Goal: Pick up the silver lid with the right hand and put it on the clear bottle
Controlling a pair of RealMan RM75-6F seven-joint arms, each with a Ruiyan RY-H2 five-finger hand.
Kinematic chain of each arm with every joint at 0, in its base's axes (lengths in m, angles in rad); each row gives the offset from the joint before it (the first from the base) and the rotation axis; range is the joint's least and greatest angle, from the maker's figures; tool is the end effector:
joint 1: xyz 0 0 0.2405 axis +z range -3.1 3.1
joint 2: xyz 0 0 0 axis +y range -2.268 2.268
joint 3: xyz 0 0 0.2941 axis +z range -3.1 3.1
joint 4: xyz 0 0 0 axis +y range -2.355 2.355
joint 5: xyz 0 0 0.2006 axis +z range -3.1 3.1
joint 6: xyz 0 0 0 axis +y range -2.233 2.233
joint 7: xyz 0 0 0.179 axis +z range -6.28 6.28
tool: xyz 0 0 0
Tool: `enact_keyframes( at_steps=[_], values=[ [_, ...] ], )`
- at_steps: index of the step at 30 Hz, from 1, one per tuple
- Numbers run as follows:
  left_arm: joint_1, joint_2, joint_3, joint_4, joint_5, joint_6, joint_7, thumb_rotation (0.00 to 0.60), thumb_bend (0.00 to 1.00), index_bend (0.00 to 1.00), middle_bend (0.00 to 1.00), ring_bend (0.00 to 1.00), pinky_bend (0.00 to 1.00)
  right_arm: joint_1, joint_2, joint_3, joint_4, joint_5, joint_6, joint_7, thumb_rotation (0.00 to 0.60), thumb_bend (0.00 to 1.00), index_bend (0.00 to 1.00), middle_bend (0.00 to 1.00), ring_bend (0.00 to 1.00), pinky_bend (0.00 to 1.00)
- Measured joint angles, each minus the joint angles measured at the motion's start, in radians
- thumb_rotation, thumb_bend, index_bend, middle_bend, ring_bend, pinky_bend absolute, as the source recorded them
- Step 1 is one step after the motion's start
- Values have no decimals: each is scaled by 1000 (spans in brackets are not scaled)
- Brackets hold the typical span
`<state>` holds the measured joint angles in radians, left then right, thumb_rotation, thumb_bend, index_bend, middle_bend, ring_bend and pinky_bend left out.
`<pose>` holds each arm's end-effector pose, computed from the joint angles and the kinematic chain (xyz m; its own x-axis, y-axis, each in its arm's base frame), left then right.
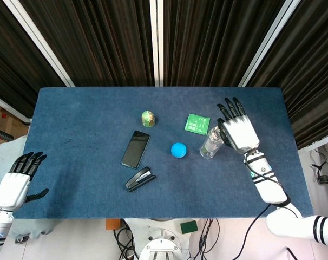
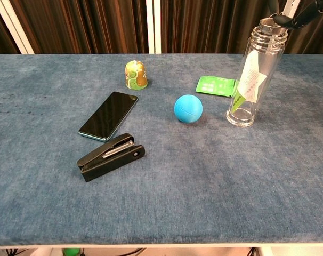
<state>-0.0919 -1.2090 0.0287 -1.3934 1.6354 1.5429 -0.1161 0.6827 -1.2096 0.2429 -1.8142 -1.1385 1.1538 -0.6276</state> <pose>-0.3551 0.2061 0.1575 0.4157 0.0257 0.9091 0.9012 -0.1459 -0.4080 -0.1454 -0.3914 0.1225 0.6113 0.0691 0.7884 -0.7288 -0.3393 0.5948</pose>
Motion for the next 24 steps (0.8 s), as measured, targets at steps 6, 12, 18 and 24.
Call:
enact_keyframes(
  at_steps=[6, 12, 18, 24],
  values=[
    [0, 0, -1, 0, 0, 2, 0, 600, 46, 121, 102, 61, 118, 7, -2, -4, 1, -2, -3, 8, 600, 416, 648, 120, 0, 0],
    [0, -1, -1, 2, -2, 0, -2, 600, 46, 121, 101, 61, 118, 11, 7, -12, -2, -1, -15, 13, 600, 337, 506, 91, 0, 0],
    [1, -1, -1, 4, -2, 1, -3, 600, 46, 121, 102, 61, 118, 14, 30, -18, -17, 0, -29, 25, 600, 253, 116, 11, 0, 0],
    [2, -1, 0, 3, 0, 4, -4, 600, 46, 121, 101, 61, 118, 4, 51, -20, -34, -32, -17, 67, 600, 251, 0, 0, 0, 0]
  ],
)
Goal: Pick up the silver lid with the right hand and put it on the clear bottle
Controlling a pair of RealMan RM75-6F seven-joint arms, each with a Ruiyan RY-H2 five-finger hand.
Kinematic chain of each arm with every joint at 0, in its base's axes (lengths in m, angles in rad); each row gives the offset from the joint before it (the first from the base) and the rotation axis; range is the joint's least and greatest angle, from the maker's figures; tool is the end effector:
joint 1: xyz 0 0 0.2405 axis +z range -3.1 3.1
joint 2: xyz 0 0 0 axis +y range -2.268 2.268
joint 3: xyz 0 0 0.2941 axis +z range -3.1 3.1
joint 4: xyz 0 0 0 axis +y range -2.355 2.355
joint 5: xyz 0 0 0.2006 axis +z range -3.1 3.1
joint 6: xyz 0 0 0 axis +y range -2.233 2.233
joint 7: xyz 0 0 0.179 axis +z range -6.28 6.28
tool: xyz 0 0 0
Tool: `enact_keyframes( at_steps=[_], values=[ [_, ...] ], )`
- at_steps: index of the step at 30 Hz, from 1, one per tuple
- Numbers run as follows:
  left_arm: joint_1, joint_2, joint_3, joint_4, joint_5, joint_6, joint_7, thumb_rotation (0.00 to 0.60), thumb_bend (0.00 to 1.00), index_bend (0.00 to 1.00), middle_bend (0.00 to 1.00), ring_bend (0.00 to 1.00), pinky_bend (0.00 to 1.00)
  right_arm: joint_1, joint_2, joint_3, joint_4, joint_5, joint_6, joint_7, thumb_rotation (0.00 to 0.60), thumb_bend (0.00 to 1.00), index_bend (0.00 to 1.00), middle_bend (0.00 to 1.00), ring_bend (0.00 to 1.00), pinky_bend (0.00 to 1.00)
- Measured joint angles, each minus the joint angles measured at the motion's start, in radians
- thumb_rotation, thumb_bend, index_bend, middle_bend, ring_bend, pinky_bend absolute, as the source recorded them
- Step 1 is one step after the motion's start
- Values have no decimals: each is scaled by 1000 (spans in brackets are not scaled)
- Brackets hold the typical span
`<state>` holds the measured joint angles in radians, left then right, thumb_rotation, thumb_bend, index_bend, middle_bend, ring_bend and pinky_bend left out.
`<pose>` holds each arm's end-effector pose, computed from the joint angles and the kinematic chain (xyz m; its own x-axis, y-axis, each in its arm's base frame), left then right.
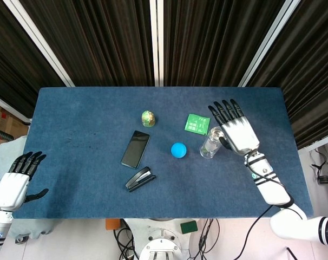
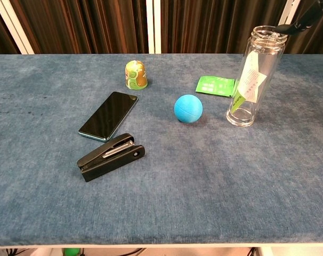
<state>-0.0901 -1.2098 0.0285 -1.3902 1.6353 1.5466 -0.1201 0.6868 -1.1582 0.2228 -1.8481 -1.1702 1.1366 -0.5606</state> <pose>-0.3556 0.2055 0.1581 0.4138 0.0230 0.9101 0.9021 -0.1445 -0.4065 -0.1411 -0.3851 0.1303 0.5932 0.0497 0.8035 -0.7329 -0.3795 0.5646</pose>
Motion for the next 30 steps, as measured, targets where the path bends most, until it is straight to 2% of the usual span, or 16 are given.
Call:
enact_keyframes(
  at_steps=[6, 10, 16, 20, 23, 26, 30],
  values=[
    [3, 1, 1, 1, 0, 5, -1, 600, 46, 121, 101, 61, 118, -34, 24, -3, -13, -68, 46, 89, 600, 253, 0, 0, 0, 0],
    [6, 2, 0, 1, -1, 9, -3, 600, 45, 121, 101, 61, 118, -82, 51, -27, -27, -151, 97, 155, 600, 253, 0, 0, 0, 0],
    [5, 6, -5, -3, 2, 17, -1, 600, 46, 121, 101, 61, 118, -221, 80, -132, -3, -348, 251, 252, 600, 254, 0, 0, 0, 0],
    [3, 7, -8, -8, 9, 25, 6, 600, 46, 121, 101, 61, 118, -346, 54, -213, 117, -424, 390, 309, 600, 253, 0, 0, 0, 0],
    [2, 9, -9, -15, 12, 26, 15, 600, 46, 121, 101, 61, 118, -423, 12, -256, 242, -430, 430, 360, 600, 252, 0, 0, 0, 0],
    [0, 12, -9, -24, 18, 29, 26, 600, 45, 121, 101, 61, 118, -484, -35, -283, 376, -411, 440, 442, 600, 252, 0, 0, 0, 0],
    [0, 16, -8, -37, 22, 31, 43, 600, 45, 121, 101, 61, 118, -548, -101, -294, 529, -388, 462, 563, 600, 252, 0, 0, 0, 0]
  ],
)
